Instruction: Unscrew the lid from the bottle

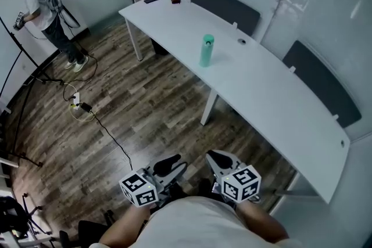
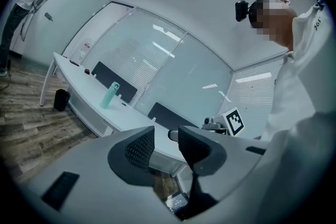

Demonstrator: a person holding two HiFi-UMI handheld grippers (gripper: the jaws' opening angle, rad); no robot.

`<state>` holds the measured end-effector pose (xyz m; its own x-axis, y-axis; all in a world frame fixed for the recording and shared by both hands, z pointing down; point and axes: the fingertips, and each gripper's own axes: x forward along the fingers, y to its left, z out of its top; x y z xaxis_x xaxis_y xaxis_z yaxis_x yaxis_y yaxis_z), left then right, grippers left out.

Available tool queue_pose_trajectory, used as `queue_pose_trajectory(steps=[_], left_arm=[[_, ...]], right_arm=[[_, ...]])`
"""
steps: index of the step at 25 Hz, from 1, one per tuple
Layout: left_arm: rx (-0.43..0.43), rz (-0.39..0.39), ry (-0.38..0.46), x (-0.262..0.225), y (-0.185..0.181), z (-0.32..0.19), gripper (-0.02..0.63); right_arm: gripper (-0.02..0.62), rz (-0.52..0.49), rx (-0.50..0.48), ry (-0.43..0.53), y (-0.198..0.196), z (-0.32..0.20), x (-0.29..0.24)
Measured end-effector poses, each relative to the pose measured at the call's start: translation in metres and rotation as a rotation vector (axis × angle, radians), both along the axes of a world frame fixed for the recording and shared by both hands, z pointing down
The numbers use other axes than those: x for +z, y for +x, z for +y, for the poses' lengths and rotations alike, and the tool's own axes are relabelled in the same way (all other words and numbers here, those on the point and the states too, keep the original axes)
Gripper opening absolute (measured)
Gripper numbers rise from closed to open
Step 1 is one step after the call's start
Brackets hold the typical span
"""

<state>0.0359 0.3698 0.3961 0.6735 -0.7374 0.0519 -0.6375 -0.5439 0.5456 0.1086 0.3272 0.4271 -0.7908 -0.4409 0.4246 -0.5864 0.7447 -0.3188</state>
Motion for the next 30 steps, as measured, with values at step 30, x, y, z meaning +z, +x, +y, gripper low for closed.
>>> queue_pose_trajectory(steps=[30], left_arm=[[0.011, -0.044, -0.029, 0.030, -0.076, -0.045, 0.146]], right_arm=[[0.170, 0.011, 0.031, -0.003, -0.064, -0.065, 0.015]])
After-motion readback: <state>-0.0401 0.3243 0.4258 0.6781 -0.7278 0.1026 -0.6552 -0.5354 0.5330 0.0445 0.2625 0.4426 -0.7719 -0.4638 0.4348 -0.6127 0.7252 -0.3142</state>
